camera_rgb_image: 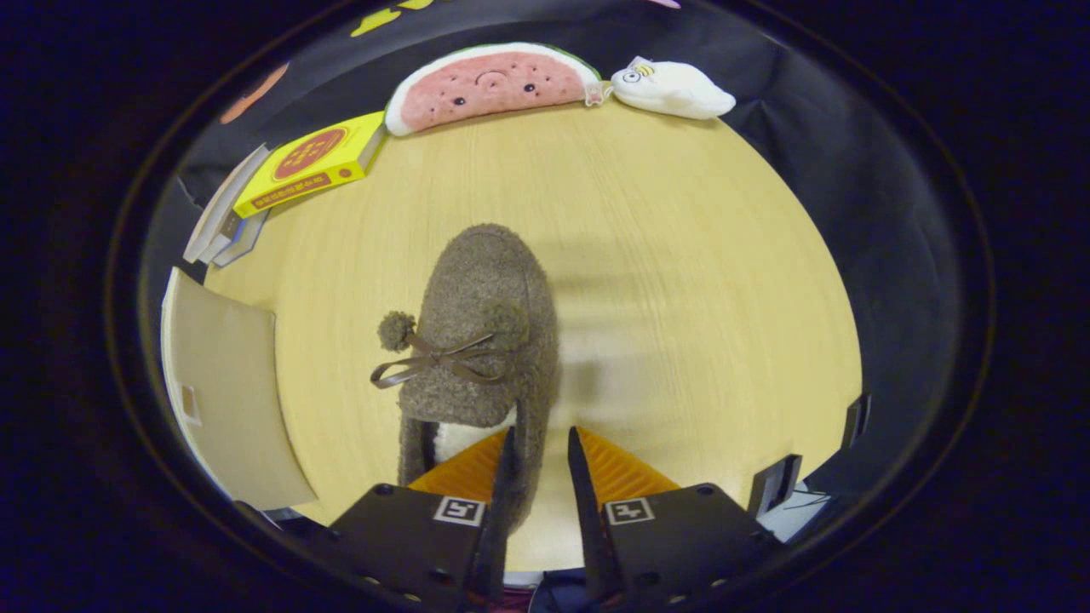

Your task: Open the storage box then place both shoes into the box .Put the left shoe in first, then the right shoe, with the right side of both shoes facing outward in a uniform manner.

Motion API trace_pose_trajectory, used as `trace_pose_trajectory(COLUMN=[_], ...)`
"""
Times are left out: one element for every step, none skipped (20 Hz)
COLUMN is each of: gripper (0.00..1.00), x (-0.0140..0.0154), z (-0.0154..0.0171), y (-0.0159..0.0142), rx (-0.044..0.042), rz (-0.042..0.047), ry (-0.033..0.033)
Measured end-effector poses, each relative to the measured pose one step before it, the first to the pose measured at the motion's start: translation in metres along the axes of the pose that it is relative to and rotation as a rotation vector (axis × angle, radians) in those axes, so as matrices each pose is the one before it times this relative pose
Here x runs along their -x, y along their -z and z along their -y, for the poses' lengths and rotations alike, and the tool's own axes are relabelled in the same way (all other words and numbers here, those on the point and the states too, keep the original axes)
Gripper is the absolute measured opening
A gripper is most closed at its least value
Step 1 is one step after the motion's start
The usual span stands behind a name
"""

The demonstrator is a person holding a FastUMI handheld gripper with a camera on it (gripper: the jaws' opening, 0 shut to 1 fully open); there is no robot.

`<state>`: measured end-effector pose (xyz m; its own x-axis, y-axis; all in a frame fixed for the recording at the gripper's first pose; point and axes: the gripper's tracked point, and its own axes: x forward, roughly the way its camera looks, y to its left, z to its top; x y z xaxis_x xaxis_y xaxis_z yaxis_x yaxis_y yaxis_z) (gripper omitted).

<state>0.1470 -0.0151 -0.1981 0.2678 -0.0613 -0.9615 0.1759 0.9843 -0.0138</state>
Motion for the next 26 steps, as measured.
trace_pose_trajectory(gripper=[0.27, 0.19, 0.11, 0.10, 0.00, 0.00, 0.00, 0.00, 0.00, 0.00, 0.00, 0.00, 0.00, 0.00, 0.00, 0.00, 0.00, 0.00, 0.00, 0.00, 0.00, 0.00, 0.00, 0.00, 0.00, 0.00], x=[-0.00034, 0.00039, -0.00156, 0.00410, -0.00395, 0.00140, 0.00308, 0.00399, 0.00711, 0.00889, 0.01056, 0.01093, 0.01056, 0.01099, 0.01055, 0.01025, 0.00966, 0.00922, 0.00833, 0.00745, 0.00695, 0.00541, 0.00443, 0.00332, 0.00206, 0.00181], z=[-0.00153, 0.00002, -0.00032, 0.00218, -0.00100, 0.00073, -0.00002, 0.00066, -0.00065, -0.00200, -0.00363, -0.00592, -0.00674, -0.00649, -0.00656, -0.00679, -0.00927, -0.00988, -0.01198, -0.01417, -0.01519, -0.01617, -0.01616, -0.01681, -0.01644, -0.01463], y=[0.00295, -0.00146, -0.00129, -0.00457, 0.00510, 0.00018, -0.00199, 0.00030, 0.00015, -0.00134, -0.00060, -0.00055, 0.00097, 0.00156, 0.00009, -0.00003, 0.00045, 0.00025, 0.00050, 0.00011, 0.00181, 0.00239, 0.00277, 0.00222, 0.00105, 0.00130], rx=[0.00011, 0.00152, 0.00543, -0.02588, -0.02366, -0.00945, -0.02239, -0.01315, -0.00042, -0.00268, 0.00223, -0.00073, 0.00117, 0.01149, 0.01171, 0.01505, 0.01386, 0.00680, 0.00563, 0.00049, 0.00394, 0.00663, 0.00484, 0.01150, 0.01802, 0.01187], rz=[-0.01315, 0.01104, 0.00459, -0.01629, 0.01037, -0.00209, 0.00586, 0.00324, 0.00462, 0.00997, 0.01011, 0.00826, 0.00405, 0.00416, 0.01215, 0.01519, 0.01442, 0.01017, 0.00894, 0.00882, 0.00300, -0.00236, -0.00466, -0.00197, 0.00138, 0.00159], ry=[-0.00391, -0.00102, -0.00465, -0.00908, -0.00919, -0.00796, -0.00986, -0.00454, -0.00414, -0.00476, -0.01261, -0.01943, -0.01645, -0.00914, -0.00444, -0.00009, -0.00530, -0.00953, -0.01537, -0.02017, -0.02092, -0.02091, -0.02229, -0.01895, -0.01455, -0.00804])
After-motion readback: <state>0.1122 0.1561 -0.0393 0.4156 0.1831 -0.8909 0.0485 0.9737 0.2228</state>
